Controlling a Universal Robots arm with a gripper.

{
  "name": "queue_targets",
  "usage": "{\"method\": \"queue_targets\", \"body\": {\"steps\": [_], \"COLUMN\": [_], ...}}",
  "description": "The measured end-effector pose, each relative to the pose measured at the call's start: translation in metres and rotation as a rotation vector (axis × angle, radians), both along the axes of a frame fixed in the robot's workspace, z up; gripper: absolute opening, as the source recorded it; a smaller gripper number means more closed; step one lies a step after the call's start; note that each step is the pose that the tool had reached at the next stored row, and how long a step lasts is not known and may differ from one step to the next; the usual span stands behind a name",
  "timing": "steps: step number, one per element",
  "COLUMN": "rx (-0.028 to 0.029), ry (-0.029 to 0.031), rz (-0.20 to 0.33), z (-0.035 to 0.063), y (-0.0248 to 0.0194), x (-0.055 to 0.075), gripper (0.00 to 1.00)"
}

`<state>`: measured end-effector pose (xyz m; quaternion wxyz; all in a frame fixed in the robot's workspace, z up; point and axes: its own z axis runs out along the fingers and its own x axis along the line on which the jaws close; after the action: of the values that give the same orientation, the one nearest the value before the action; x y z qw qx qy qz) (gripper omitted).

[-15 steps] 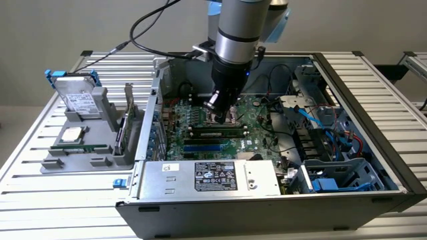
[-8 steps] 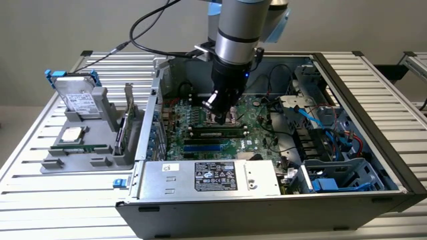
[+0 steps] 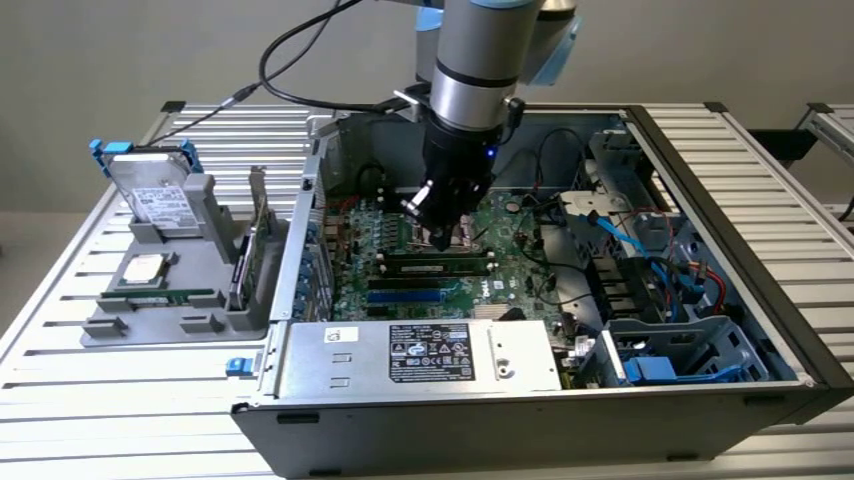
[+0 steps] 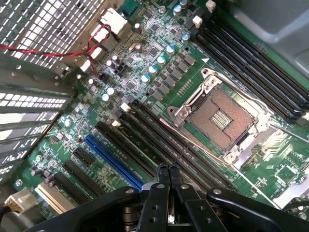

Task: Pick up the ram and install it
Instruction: 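Press down the ram until it locks into place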

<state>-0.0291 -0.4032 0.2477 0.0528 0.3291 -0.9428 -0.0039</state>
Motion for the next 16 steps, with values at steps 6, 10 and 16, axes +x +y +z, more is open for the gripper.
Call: {"method": "queue_targets", "body": {"steps": [6,10,16], "rx": [-0.0054,-0.0087,-0.0131], "ry": [-0.0003,-0.0006,-0.0043], "rz": [-0.078,-0.131,-0.205], "z": [-0.0012,-0.002,-0.0031], "y": [0.0,0.0,0.0], "x": [0.0,0.0,0.0001], "gripper": [0.1,0.1,0.1]}}
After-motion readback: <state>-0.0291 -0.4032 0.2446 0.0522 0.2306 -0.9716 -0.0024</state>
